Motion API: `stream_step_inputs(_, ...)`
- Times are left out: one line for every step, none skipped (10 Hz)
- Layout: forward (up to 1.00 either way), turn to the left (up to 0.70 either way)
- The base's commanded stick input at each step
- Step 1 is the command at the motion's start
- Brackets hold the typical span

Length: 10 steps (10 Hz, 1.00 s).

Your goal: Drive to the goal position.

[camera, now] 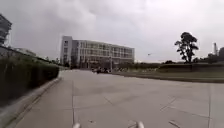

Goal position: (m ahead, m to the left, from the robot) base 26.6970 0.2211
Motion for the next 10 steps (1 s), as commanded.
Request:
stream_step_inputs(0.50, 0.00)
stream_step_inputs(0.50, 0.00)
stream_step_inputs(0.50, 0.00)
stream_step_inputs(0.50, 0.00)
stream_step_inputs(0.50, 0.02)
stream_step_inputs(0.50, 0.07)
stream_step_inputs(0.50, 0.25)
stream_step_inputs(0.50, 0.25)
stream_step_inputs(0.50, 0.25)
stream_step_inputs(0.50, 0.25)
